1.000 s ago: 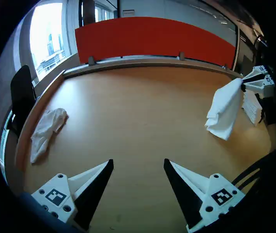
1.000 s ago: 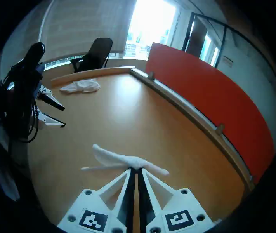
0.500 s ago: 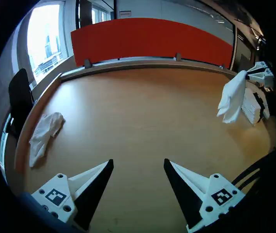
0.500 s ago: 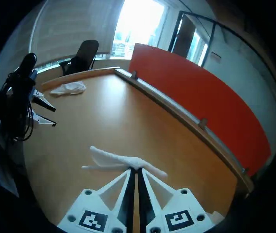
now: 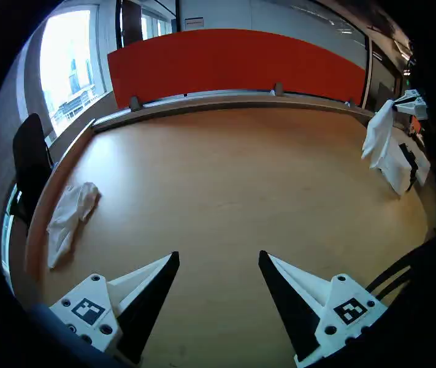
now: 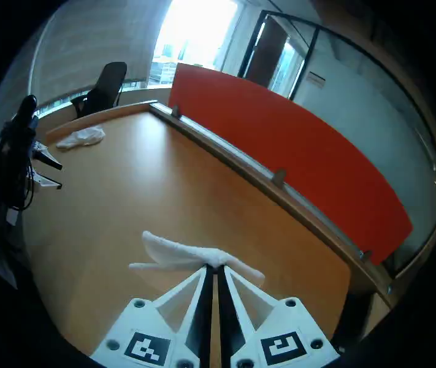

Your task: Fold towel

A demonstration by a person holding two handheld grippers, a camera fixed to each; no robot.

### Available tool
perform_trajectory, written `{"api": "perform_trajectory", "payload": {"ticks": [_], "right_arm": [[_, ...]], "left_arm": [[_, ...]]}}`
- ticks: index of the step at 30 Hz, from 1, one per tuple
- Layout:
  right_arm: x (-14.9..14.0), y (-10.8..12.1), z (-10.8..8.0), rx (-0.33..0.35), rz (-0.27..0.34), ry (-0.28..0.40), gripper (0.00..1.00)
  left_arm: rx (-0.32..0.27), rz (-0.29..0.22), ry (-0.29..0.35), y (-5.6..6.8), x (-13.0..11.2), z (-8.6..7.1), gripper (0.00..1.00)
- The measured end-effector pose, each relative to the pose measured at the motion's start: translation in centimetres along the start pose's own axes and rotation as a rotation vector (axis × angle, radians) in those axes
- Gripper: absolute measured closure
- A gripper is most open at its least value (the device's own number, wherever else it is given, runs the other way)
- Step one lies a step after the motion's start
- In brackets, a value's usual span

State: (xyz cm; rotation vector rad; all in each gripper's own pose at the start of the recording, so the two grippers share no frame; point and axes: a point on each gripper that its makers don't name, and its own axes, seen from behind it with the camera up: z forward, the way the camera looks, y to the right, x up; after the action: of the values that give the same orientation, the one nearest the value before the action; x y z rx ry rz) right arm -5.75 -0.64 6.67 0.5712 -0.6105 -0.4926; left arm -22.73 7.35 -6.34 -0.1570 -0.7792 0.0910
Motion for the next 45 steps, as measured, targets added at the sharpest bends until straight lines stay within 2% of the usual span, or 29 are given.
{"api": "perform_trajectory", "payload": {"ticks": [14, 23, 32, 39, 45], "right_arm": [[-2.8, 10.2, -2.2, -0.108, 0.034, -0.054, 0.96], [-4.4, 15.1, -2.9, -0.158, 0.038, -0.094, 0.96], [-5.3, 17.6, -3.2, -0.182, 0.051, -0.116, 0.95], [-6.0, 18.1, -3.6, -0.193, 0.06, -0.126, 0.96], [-7.5, 18.2, -4.7, -0.205, 0.075, -0.138, 0.96]], "left_arm": [[0.015, 0.012, -0.007, 0.3, 0.3, 0.0, 0.04], [0.023, 0.015, -0.009, 0.6, 0.5, -0.1, 0.04], [0.028, 0.02, -0.014, 0.7, 0.4, -0.1, 0.04], [0.027, 0.021, -0.014, 0.8, 0.6, -0.1, 0.03], [0.025, 0.027, -0.011, 1.0, 0.9, -0.1, 0.04]]}}
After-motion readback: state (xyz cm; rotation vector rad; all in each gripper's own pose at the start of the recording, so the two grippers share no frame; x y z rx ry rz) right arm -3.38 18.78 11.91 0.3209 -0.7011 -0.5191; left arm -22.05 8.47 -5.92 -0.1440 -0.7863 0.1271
